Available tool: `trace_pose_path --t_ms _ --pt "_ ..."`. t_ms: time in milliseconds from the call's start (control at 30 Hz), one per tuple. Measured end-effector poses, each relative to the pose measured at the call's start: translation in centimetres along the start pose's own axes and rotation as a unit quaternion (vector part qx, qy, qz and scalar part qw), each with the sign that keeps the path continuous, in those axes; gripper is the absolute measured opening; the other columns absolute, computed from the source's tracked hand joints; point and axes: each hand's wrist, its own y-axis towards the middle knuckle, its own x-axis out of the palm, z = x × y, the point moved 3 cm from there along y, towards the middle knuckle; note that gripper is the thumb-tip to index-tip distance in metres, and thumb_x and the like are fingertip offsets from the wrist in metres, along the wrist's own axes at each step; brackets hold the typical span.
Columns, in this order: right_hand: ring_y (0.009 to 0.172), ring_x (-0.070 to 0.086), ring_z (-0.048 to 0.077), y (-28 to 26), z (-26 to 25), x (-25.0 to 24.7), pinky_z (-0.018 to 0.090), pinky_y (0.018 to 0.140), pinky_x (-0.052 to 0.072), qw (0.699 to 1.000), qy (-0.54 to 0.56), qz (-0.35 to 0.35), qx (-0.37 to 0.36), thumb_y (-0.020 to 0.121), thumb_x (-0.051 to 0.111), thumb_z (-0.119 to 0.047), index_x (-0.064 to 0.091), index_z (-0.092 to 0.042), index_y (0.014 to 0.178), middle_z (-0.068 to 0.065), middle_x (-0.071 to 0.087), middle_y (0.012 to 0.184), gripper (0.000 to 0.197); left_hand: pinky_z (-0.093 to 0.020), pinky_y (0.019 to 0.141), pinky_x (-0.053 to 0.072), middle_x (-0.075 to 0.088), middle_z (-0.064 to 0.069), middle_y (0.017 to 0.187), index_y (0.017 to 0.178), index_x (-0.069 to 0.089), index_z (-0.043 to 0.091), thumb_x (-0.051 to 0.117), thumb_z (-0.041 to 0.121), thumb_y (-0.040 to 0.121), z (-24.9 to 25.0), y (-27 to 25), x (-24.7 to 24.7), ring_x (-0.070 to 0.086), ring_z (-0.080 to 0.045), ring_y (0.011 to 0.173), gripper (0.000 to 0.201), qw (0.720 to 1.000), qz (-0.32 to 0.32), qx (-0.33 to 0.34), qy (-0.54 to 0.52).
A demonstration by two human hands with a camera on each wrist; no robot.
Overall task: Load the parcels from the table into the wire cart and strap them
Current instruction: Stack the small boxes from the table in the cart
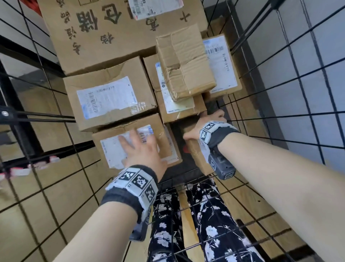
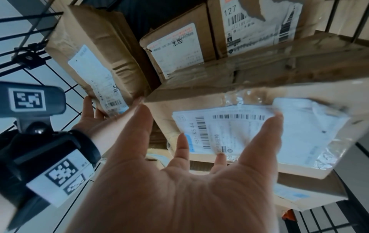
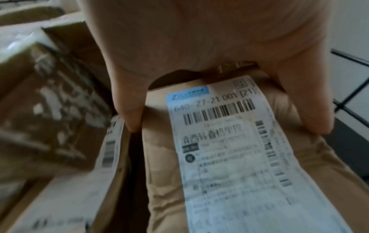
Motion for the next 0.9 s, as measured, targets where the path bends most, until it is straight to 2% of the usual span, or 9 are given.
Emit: trace_pose_path --t_ms 100,233,400,500,567,633,733,800,900 --pt "0.113 0.039 0.042 0.4 -0.4 0.8 0.044 0.086 0.050 0.999 -0.023 0.017 -0.019 0.059 0.063 -0.069 0.043 -0.004 0.125 0.024 0.017 0.130 0.095 -0.054 0.103 0.040 -0.011 -0.010 0.152 0.136 0.028 0.028 0.063 0.032 0.083 0.1 0.2 0.1 -0.013 -0.046 0.140 0.063 1.000 0.002 -0.004 -0.004" --pt "0.109 0.041 0.042 0.0 -1.0 1.2 0.047 0.084 0.049 0.995 -0.064 0.072 -0.038 0.062 0.063 -0.066 0.046 -0.006 0.119 0.024 0.024 0.128 0.084 -0.055 0.103 0.038 -0.009 -0.011 0.152 0.136 0.028 0.027 0.062 0.029 0.084 0.1 0.1 0.3 -0.013 -0.047 0.140 0.062 1.000 0.004 -0.004 -0.003" --pt "0.117 0.043 0.044 -0.4 -2.2 1.0 0.053 0.093 0.045 0.991 -0.066 0.112 -0.013 0.091 0.049 -0.045 0.044 -0.003 0.132 0.024 0.029 0.132 0.059 -0.056 0.104 0.037 -0.011 -0.009 0.153 0.137 0.028 0.030 0.063 0.032 0.084 -0.2 0.2 0.3 -0.017 -0.046 0.140 0.063 1.000 -0.001 0.007 -0.014" --pt "0.116 0.045 0.044 -0.7 -1.8 0.9 0.049 0.093 0.046 0.991 -0.068 0.108 -0.038 0.083 0.059 -0.045 0.047 -0.001 0.130 0.025 0.031 0.129 0.065 -0.055 0.105 0.036 -0.011 -0.009 0.153 0.138 0.028 0.030 0.062 0.033 0.085 -0.3 0.1 0.3 -0.017 -0.046 0.140 0.062 1.000 -0.004 0.012 -0.015" --pt "0.107 0.047 0.041 -0.8 -1.4 0.9 0.045 0.089 0.047 0.988 -0.105 0.108 -0.037 0.069 0.067 -0.056 0.053 -0.004 0.116 0.023 0.031 0.124 0.072 -0.054 0.106 0.034 -0.010 -0.009 0.154 0.138 0.029 0.031 0.061 0.032 0.086 -0.4 0.0 0.2 -0.018 -0.046 0.140 0.061 1.000 -0.002 0.013 -0.013" --pt "0.107 0.045 0.040 -0.7 -1.7 1.6 0.042 0.091 0.043 0.985 -0.112 0.119 -0.053 0.060 0.070 -0.059 0.052 -0.013 0.105 0.022 0.031 0.125 0.067 -0.053 0.106 0.033 -0.010 -0.009 0.154 0.138 0.029 0.031 0.060 0.031 0.087 -0.4 -0.1 0.2 -0.018 -0.045 0.140 0.060 1.000 -0.001 0.017 -0.012" --pt "0.107 0.043 0.039 0.5 -2.8 2.5 0.043 0.090 0.036 0.984 -0.068 0.164 -0.027 0.077 0.061 -0.046 0.055 -0.011 0.109 0.019 0.034 0.125 0.049 -0.053 0.107 0.032 -0.011 -0.009 0.154 0.139 0.028 0.031 0.060 0.033 0.087 -0.5 -0.1 0.1 -0.018 -0.045 0.140 0.061 1.000 -0.003 0.020 -0.010" --pt "0.104 0.045 0.037 1.1 -3.9 2.6 0.045 0.090 0.037 0.986 -0.032 0.163 -0.011 0.083 0.053 -0.044 0.055 -0.005 0.120 0.018 0.038 0.119 0.053 -0.053 0.109 0.030 -0.011 -0.010 0.154 0.139 0.027 0.029 0.060 0.035 0.087 -0.5 -0.1 0.2 -0.018 -0.047 0.140 0.062 1.000 -0.005 0.019 -0.002" --pt "0.102 0.048 0.039 1.0 -4.8 2.8 0.049 0.090 0.039 0.987 -0.071 0.143 0.004 0.082 0.056 -0.045 0.053 -0.001 0.123 0.020 0.039 0.119 0.061 -0.054 0.110 0.028 -0.011 -0.012 0.154 0.139 0.026 0.028 0.060 0.037 0.087 -0.3 0.1 0.3 -0.017 -0.048 0.139 0.063 1.000 -0.001 0.019 0.005"
